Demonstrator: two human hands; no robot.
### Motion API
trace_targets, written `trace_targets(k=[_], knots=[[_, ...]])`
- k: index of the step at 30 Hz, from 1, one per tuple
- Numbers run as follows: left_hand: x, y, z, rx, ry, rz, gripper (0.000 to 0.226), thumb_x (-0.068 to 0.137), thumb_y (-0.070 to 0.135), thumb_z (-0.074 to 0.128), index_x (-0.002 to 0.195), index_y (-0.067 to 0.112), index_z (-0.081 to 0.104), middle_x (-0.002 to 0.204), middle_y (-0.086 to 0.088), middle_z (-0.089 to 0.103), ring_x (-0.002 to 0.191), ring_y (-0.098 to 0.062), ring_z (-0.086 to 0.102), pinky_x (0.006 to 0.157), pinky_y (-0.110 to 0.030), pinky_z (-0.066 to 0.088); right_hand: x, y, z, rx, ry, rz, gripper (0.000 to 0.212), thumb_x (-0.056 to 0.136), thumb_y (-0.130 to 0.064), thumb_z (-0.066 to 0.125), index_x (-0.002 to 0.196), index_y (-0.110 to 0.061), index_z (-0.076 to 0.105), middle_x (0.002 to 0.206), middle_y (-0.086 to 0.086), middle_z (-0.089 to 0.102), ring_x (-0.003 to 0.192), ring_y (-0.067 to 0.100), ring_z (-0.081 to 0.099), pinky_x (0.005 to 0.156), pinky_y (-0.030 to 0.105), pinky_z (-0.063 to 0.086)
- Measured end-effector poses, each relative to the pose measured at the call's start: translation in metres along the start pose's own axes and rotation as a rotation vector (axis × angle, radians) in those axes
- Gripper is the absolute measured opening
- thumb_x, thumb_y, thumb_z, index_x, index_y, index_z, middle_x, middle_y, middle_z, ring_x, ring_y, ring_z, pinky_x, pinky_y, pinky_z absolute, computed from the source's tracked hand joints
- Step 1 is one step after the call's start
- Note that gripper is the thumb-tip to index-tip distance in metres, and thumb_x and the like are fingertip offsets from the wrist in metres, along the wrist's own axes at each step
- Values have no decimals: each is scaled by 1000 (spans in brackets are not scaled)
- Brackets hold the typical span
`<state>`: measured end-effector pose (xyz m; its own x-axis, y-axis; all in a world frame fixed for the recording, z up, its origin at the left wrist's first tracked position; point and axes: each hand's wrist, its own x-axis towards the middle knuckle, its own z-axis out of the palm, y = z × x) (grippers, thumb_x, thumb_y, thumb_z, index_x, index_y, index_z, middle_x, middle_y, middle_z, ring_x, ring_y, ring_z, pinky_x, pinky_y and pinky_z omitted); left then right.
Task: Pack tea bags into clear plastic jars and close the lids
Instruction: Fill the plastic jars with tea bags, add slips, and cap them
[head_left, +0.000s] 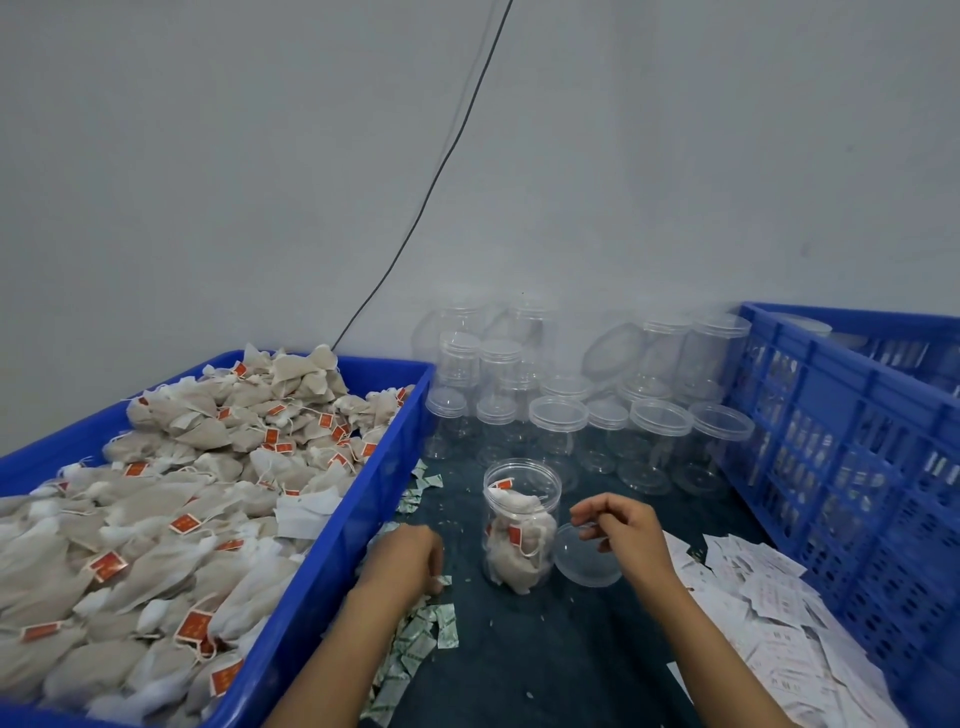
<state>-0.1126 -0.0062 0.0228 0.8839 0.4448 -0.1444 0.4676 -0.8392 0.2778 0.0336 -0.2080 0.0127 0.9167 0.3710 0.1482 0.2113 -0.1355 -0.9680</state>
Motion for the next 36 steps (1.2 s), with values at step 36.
trace_targets(k=[36], knots=[[37,86,-31,-135,566,306,14,93,19,58,97,24,70,99,9,70,89,-9,61,79,-27,50,42,53,-72,-1164,-50,11,13,92,-19,54,102,-14,61,117,6,58,107,25,57,83,31,44]])
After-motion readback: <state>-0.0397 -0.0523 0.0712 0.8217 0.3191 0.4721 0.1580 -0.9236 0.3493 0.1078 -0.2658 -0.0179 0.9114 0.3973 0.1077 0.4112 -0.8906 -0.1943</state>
